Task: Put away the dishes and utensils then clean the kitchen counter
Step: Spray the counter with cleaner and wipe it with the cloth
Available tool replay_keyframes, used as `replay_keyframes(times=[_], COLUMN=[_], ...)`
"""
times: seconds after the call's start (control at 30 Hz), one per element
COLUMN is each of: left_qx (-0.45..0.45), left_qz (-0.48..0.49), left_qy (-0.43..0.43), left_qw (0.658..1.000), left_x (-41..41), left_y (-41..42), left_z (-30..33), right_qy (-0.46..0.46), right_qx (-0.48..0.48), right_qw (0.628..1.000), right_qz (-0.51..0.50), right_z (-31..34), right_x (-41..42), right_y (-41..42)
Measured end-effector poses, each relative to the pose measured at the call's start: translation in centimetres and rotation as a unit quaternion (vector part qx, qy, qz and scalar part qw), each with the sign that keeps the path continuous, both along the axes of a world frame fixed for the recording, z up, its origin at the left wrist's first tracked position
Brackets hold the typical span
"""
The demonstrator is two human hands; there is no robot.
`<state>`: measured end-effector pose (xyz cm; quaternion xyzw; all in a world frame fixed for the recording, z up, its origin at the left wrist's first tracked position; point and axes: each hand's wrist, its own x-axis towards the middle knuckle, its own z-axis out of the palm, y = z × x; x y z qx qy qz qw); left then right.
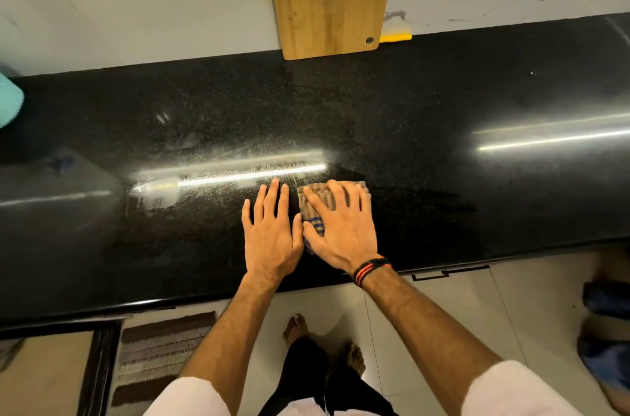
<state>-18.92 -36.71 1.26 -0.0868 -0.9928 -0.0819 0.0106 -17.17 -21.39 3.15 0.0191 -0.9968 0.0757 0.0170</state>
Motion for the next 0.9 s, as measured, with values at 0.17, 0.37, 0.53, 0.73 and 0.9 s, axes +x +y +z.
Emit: replay_keyframes(times=[0.17, 0.37, 0.53, 0.73, 0.9], left_qx=[0.004, 0.012, 0.010, -0.003, -0.011], left_qz=[-0.001, -0.001, 0.002, 0.008, 0.011], left_qy=[-0.001, -0.016, -0.013, -0.014, -0.014], left_qw=[1.000, 1.000, 1.000, 1.000, 1.000], left_x=[0.1, 0.0, 0.0, 0.0, 0.0], left_y=[0.1, 0.1, 0.3, 0.4, 0.6], left_z=[0.2, 0.3, 0.3, 0.3, 0.5], right_qy=[0.021, 0.022, 0.014, 0.061, 0.052], right_qx=[0.017, 0.045, 0.051, 0.055, 0.053], right_qw=[0.999, 0.996, 0.987, 0.986, 0.995], right_qz=[0.034, -0.070, -0.152, -0.143, -0.059], right_z=[-0.3, -0.9, -0.8, -1.6, -1.4], right_x=[-1.4, -3.7, -3.4, -5.5, -9.3], right_y=[2.9, 15.2, 23.0, 18.4, 7.6])
